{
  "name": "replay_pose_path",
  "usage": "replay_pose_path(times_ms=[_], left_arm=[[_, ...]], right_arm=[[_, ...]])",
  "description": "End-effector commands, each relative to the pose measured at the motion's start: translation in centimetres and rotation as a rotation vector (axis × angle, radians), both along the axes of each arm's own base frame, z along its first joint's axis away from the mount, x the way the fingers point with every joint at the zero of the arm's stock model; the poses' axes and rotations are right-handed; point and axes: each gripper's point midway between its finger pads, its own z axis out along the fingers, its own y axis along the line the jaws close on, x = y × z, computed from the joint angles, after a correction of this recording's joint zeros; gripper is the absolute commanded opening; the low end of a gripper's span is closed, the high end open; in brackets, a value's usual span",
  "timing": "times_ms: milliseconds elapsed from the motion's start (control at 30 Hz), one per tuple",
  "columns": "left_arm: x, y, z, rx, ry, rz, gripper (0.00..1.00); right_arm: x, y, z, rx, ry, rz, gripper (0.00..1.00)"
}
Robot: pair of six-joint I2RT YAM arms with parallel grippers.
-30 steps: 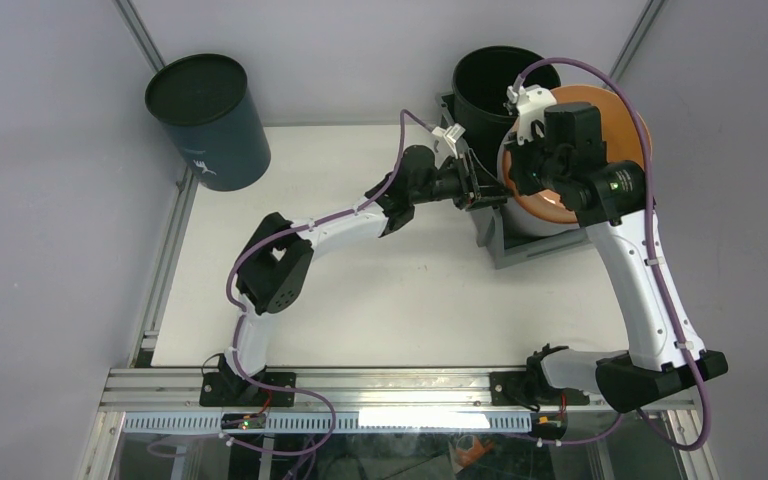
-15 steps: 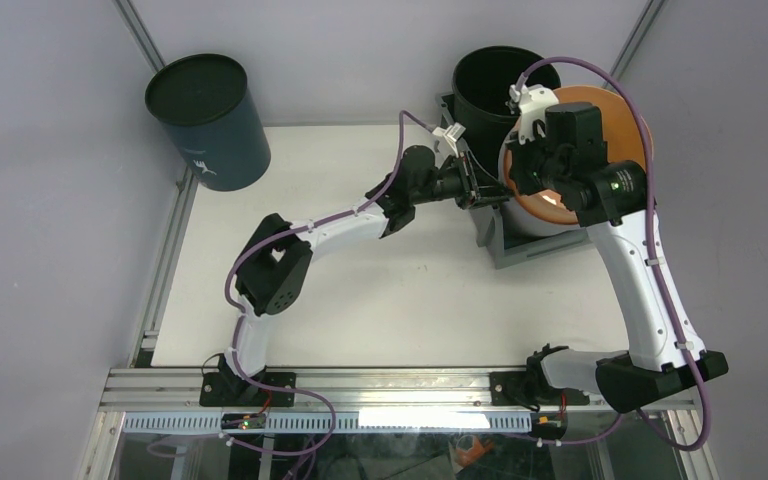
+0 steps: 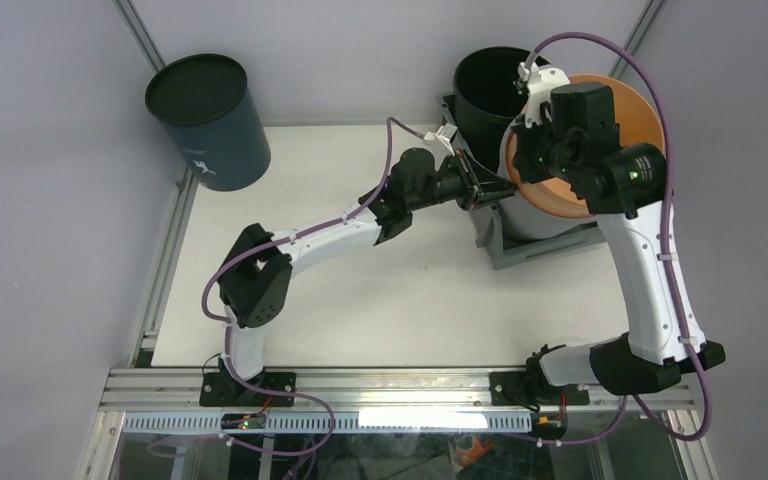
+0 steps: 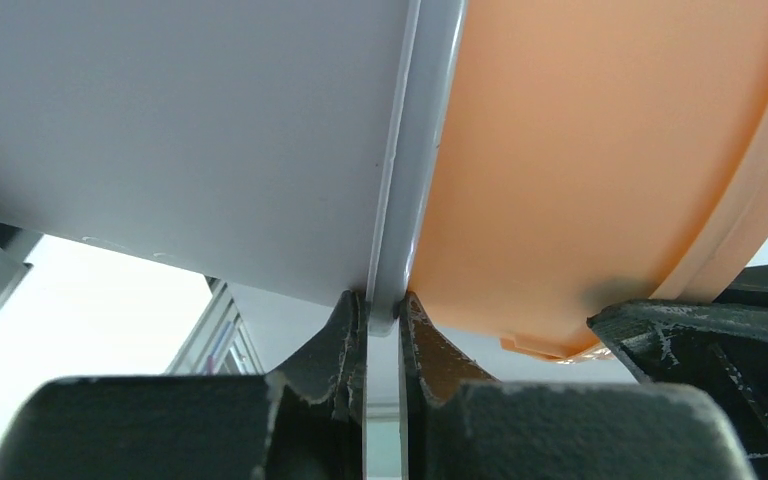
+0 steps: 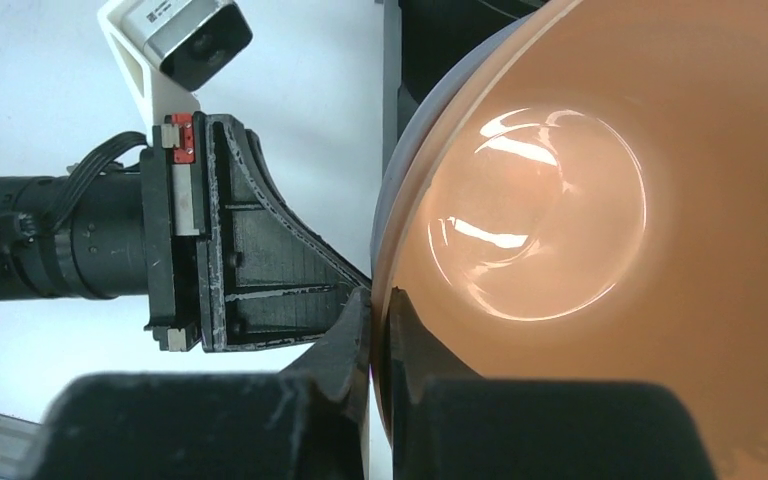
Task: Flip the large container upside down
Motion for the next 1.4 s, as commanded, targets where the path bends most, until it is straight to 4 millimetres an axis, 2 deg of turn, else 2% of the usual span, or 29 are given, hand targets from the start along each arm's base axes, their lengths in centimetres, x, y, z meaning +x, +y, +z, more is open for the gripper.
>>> replay_pose_path(times_ms=[0, 167, 333, 433, 500, 633, 800, 1067, 1167, 1200, 1267, 1367], left_arm=[[-0.4, 0.2, 3.4, -0.021, 0.060, 0.084, 0.00], [0.0, -0.3, 1.3, 0.017, 0.102, 0.090, 0.00], [0.4, -1.0, -0.5, 0.045, 0.130, 0.083, 0.00], [0.8, -1.2, -1.6, 0.073, 0.153, 0.094, 0.00], [1.1, -1.1, -3.2, 0.115, 0.191, 0.120, 0.00], [1.5, -1.1, -4.6, 0.146, 0.208, 0.140, 0.00], [1.6, -1.2, -6.1, 0.171, 0.231, 0.143, 0.00], [1.7, -0.7, -9.6, 0.231, 0.274, 0.160, 0.00], [1.5, -0.6, -10.3, 0.245, 0.284, 0.159, 0.00], [1.5, -0.6, -10.6, 0.248, 0.286, 0.158, 0.00], [1.5, -0.7, -10.2, 0.245, 0.275, 0.153, 0.00], [1.4, -0.7, -8.2, 0.220, 0.233, 0.147, 0.00]], right_arm=[[-0.9, 2.3, 6.2, 0.154, -0.170, 0.063, 0.00], [-1.1, 2.6, 7.6, 0.174, -0.228, 0.079, 0.00], [-2.2, 3.3, 10.2, 0.245, -0.306, 0.130, 0.00], [-2.5, 3.4, 10.8, 0.260, -0.321, 0.133, 0.00], [-2.9, 4.0, 11.3, 0.295, -0.326, 0.161, 0.00], [-4.1, 5.5, 13.2, 0.402, -0.355, 0.230, 0.00], [-4.3, 5.0, 14.7, 0.431, -0.417, 0.207, 0.00], [-4.2, 4.7, 15.5, 0.453, -0.466, 0.191, 0.00], [-4.9, 5.4, 16.5, 0.497, -0.504, 0.243, 0.00], [-5.1, 6.2, 16.1, 0.513, -0.497, 0.287, 0.00], [-5.7, 7.4, 15.7, 0.538, -0.483, 0.357, 0.00], [-5.1, 8.3, 12.9, 0.508, -0.407, 0.387, 0.00]])
